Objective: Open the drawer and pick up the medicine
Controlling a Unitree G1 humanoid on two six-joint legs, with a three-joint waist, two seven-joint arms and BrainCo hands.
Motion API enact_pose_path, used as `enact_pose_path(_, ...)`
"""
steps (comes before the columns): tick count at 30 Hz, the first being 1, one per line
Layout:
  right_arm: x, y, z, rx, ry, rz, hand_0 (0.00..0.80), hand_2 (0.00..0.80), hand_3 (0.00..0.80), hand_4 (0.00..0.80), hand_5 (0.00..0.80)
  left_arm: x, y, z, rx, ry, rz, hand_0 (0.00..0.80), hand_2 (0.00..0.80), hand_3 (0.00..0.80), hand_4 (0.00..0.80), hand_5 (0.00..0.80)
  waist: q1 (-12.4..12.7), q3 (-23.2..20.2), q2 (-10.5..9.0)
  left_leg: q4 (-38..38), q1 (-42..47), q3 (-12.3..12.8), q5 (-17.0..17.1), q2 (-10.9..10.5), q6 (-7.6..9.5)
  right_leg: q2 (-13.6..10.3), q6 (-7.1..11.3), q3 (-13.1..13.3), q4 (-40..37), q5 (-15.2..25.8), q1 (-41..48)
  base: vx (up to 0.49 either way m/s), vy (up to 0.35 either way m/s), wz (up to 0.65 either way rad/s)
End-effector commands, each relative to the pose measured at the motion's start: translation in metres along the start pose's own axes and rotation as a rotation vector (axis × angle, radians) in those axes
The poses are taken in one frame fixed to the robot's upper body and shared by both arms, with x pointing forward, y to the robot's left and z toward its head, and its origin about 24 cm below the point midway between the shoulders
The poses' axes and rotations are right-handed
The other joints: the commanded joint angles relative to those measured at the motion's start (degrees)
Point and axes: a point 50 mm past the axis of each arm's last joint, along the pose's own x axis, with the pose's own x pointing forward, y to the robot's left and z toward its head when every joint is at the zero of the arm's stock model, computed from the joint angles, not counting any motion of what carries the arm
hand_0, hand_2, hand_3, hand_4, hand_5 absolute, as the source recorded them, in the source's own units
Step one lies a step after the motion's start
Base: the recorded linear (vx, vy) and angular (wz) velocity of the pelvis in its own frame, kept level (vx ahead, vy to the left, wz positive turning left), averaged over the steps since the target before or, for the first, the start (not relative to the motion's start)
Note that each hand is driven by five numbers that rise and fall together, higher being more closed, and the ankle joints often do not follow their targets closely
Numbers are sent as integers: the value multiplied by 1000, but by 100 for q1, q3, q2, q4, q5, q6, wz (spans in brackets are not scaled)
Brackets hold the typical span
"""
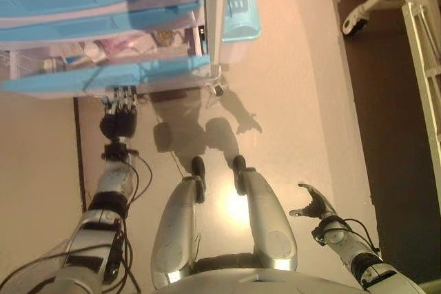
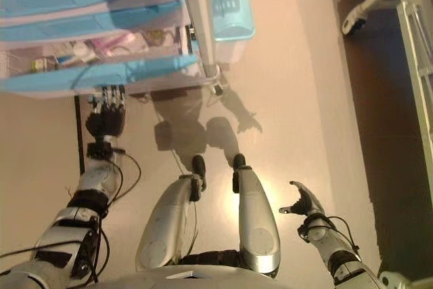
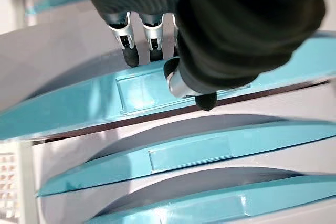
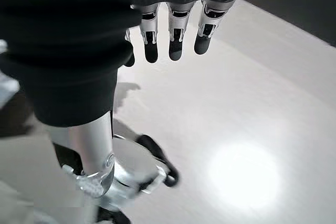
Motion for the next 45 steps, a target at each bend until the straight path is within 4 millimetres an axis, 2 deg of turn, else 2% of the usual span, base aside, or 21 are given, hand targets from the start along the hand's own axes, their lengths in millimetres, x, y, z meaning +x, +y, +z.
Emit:
enact_pose_path(1, -24, 11, -39, -64, 126, 47, 0, 0, 0, 0, 0, 17, -76, 3, -82, -48, -730, 800, 800, 800, 800, 800, 400, -1188, 419, 162, 30, -212, -489, -199, 78, -59, -34, -391, -457, 39, 403, -8, -192, 20)
enact_pose_path(2, -24, 12, -38, -67, 124, 48, 0, 0, 0, 0, 0, 8, -67, 1, -87, -36, -690, 800, 800, 800, 800, 800, 428, -1218, 423, 79, 71, -249, -425, -180, 57, -60, -38, -443, -544, 74, 474, -2, -209, 20)
enact_pose_path(3, -23, 11, -37, -65, 126, 47, 0, 0, 0, 0, 0, -17, -42, -4, -130, -19, -590, 800, 800, 800, 800, 800, 517, -1271, 422, -30, 183, -325, -381, -151, 12, -69, -48, -556, -673, 65, 655, -4, -206, 29)
enact_pose_path(4, -22, 10, -36, -64, 124, 47, 0, 0, 0, 0, 0, -37, -25, -9, -129, 9, -501, 800, 800, 800, 800, 800, 578, -1292, 427, -114, 300, -378, -369, -119, -36, -70, -53, -639, -761, 25, 820, 0, -216, 38)
enact_pose_path(5, -21, 9, -35, -66, 121, 49, 0, 0, 0, 0, 0, -51, -14, -11, -134, 30, -445, 800, 800, 800, 800, 800, 621, -1322, 429, -218, 372, -414, -318, -92, -64, -62, -63, -692, -841, 24, 910, -14, -189, 39)
enact_pose_path(8, -19, 1, -37, -60, 125, 44, 0, 0, 0, 0, 0, -109, 19, -15, -171, 93, -253, 800, 800, 800, 800, 800, 777, -1432, 434, -568, 610, -510, -111, -4, -187, -63, -98, -927, -1194, 78, 1286, -27, -156, 39)
enact_pose_path(12, -17, -9, -42, -38, 139, 28, 0, 0, 0, 0, 0, -162, 43, -17, -148, 202, -1, 800, 800, 800, 800, 800, 907, -1570, 434, -890, 822, -577, 51, 49, -304, -51, -126, -1120, -1529, 107, 1616, -19, -113, 47)
enact_pose_path(17, -15, -17, -45, 18, 158, -4, 0, 0, 0, 0, 0, -200, 60, -18, -98, 296, 293, 800, 800, 800, 800, 800, 1018, -1775, 444, -1200, 989, -661, 178, 34, -392, -41, -129, -1302, -1888, 149, 1864, -17, -60, 39)
enact_pose_path(21, -15, -21, -46, 67, 170, -24, 0, 0, 0, 0, 0, -220, 68, -18, -64, 352, 464, 800, 800, 800, 800, 800, 1094, -1878, 456, -1251, 1040, -730, 191, -28, -418, -44, -129, -1389, -2053, 176, 1986, -7, -16, 28)
enact_pose_path(25, -16, -21, -48, 104, 170, -27, 0, 0, 0, 0, 0, -232, 71, -17, -28, 394, 548, 800, 800, 800, 800, 800, 1122, -1982, 474, -1308, 1129, -796, 170, -91, -383, -43, -148, -1426, -2118, 180, 2059, 9, 14, 7)
enact_pose_path(27, -17, -23, -47, 134, 148, -47, 0, 0, 0, 0, 0, -233, 73, -15, 33, 417, 591, 0, 0, 0, 0, 0, 1114, -2030, 483, -1328, 1180, -820, 153, -119, -348, -43, -152, -1411, -2117, 183, 2080, 37, 30, 7)
enact_pose_path(29, -16, -26, -44, 175, 120, -84, 0, 0, 0, 0, 0, -232, 77, -10, 136, 418, 667, 0, 0, 0, 0, 0, 1093, -2065, 488, -1330, 1218, -830, 135, -134, -326, -44, -150, -1383, -2106, 188, 2091, 47, 46, 9)
enact_pose_path(33, -10, -43, -20, 245, -22, -230, 0, 0, 0, 0, 0, -234, 87, 10, 463, 427, 906, 0, 0, 0, 0, 0, 987, -2158, 483, -1352, 1319, -836, 80, -170, -239, -38, -153, -1277, -2102, 183, 2117, 43, 52, 3)
enact_pose_path(37, -8, -81, 27, 141, -281, -436, 0, 0, 0, 0, 0, -245, 87, 38, 923, 419, 1180, 0, 0, 0, 0, 0, 839, -2261, 449, -1437, 1421, -775, 29, -174, -166, -8, -136, -1145, -2149, 188, 2121, 29, 46, -5)
enact_pose_path(38, -9, -86, 35, 122, -323, -467, 0, 0, 0, 0, 0, -245, 86, 42, 999, 434, 1190, 0, 0, 0, 0, 0, 823, -2257, 443, -1443, 1453, -755, 6, -167, -164, -5, -132, -1121, -2142, 170, 2133, 5, 32, -11)
enact_pose_path(41, -20, -113, 75, 30, -546, -589, 0, 0, 0, 0, 0, -247, 84, 48, 1224, 503, 1242, 0, 0, 0, 0, 0, 730, -2312, 439, -1565, 1490, -704, 29, -151, -135, 18, -93, -1056, -2204, 212, 2096, -8, 46, -11)
enact_pose_path(43, -32, -125, 103, -71, -737, -651, 0, 0, 0, 0, 0, -252, 83, 46, 1380, 628, 1231, 0, 0, 0, 0, 0, 696, -2341, 441, -1648, 1535, -657, 35, -142, -125, 34, -51, -1010, -2261, 244, 2090, -21, 53, -17)
enact_pose_path(45, -40, -133, 122, -117, -858, -658, 0, 0, 0, 0, 0, -257, 84, 43, 1475, 729, 1208, 0, 0, 0, 0, 0, 686, -2365, 446, -1730, 1566, -635, 58, -132, -120, 43, -28, -981, -2314, 276, 2091, -17, 51, -14)
